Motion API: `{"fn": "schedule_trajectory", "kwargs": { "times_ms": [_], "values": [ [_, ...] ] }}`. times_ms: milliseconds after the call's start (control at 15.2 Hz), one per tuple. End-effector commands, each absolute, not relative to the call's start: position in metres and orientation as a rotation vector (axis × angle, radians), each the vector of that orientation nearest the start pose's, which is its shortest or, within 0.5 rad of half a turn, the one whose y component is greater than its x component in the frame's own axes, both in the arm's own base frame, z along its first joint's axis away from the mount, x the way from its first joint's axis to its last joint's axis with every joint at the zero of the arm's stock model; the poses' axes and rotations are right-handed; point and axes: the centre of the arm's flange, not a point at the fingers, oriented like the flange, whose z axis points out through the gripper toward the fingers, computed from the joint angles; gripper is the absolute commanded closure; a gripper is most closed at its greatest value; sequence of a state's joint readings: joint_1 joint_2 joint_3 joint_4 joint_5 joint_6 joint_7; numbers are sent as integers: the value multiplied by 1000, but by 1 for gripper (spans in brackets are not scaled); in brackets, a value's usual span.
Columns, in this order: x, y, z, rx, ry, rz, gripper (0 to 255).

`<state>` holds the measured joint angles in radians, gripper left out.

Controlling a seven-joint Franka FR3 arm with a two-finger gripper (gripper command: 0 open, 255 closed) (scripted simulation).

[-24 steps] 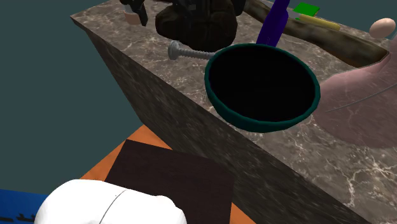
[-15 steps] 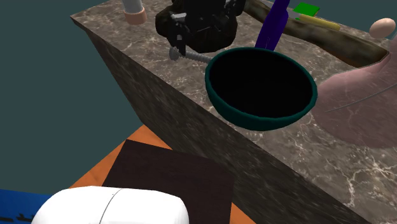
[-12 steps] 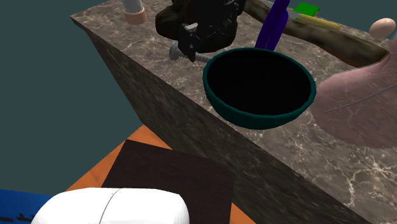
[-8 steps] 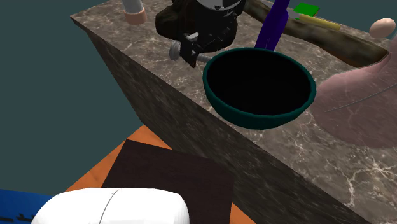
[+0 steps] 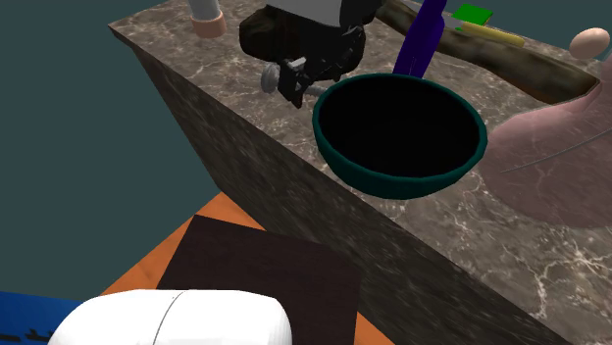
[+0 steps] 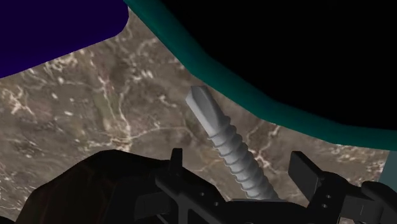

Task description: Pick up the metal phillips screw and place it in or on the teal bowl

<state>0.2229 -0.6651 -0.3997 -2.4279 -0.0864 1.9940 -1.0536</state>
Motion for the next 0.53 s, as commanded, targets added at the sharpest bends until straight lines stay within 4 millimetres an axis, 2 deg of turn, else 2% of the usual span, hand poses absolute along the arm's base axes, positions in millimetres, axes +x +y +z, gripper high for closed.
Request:
{"fn": "schedule_trajectory", "kwargs": {
  "times_ms": [0, 66, 132, 462],
  "values": [
    [375, -91, 533, -2737, -1430, -383, 0],
    [375, -91, 533, -2737, -1430, -383, 0],
    [375, -91, 533, -2737, -1430, -383, 255],
    [375, -92, 532, -2736, -1430, -383, 255]
  ]
}}
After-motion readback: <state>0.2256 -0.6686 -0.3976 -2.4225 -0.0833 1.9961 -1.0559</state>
